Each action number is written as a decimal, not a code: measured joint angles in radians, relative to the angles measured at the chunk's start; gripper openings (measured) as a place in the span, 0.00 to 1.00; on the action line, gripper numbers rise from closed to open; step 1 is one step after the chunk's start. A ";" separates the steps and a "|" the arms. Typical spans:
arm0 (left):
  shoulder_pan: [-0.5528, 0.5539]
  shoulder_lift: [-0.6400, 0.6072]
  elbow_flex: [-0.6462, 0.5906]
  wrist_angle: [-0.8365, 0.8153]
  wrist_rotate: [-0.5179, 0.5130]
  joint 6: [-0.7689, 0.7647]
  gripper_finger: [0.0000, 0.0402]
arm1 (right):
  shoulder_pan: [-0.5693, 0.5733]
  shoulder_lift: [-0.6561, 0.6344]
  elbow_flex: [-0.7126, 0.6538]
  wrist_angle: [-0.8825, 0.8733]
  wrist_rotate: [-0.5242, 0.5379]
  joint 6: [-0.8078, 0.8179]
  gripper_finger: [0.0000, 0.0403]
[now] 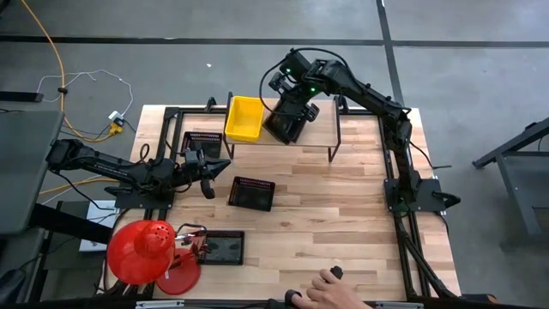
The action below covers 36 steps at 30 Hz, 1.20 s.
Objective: Stack baskets on shelf by color
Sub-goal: Stack the black bin on the black bin on the shelf
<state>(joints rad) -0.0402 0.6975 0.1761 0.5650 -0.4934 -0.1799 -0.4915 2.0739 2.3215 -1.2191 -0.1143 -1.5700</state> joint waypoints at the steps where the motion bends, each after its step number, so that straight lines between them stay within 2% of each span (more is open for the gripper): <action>1: 0.000 0.000 0.000 0.000 0.000 0.000 0.00 | 0.000 0.000 0.000 -0.001 0.000 0.000 0.01; 4: 0.000 0.000 0.000 0.000 0.000 0.000 0.00 | 0.000 0.000 0.000 0.000 -0.001 0.000 0.08; 12: 0.000 0.000 0.000 0.000 0.000 0.000 0.00 | 0.000 -0.001 0.000 0.033 0.002 0.020 0.34; 18: 0.000 0.000 0.000 -0.004 0.007 0.000 0.00 | 0.000 -0.004 0.000 0.042 0.043 -0.007 0.41; 23: 0.000 0.000 0.000 -0.007 0.010 0.021 0.00 | -0.007 -0.040 0.000 0.041 0.112 0.038 0.38; 27: 0.000 0.000 0.000 -0.007 0.010 0.060 0.00 | -0.040 -0.088 0.001 0.038 0.124 0.227 0.31; 30: 0.000 0.000 0.000 -0.004 -0.002 0.109 0.00 | -0.091 -0.105 0.001 -0.018 0.068 0.408 0.22; 34: 0.000 -0.001 0.002 0.023 -0.078 0.178 0.00 | -0.160 -0.106 -0.021 -0.135 -0.009 0.554 0.04; 36: 0.000 -0.005 0.016 0.021 -0.095 0.222 0.00 | -0.178 -0.107 -0.062 -0.144 -0.007 0.604 0.02</action>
<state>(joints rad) -0.0399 0.6926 0.1916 0.5858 -0.5881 0.0424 -0.6694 1.9666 2.2592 -1.3635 -0.1209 -0.9657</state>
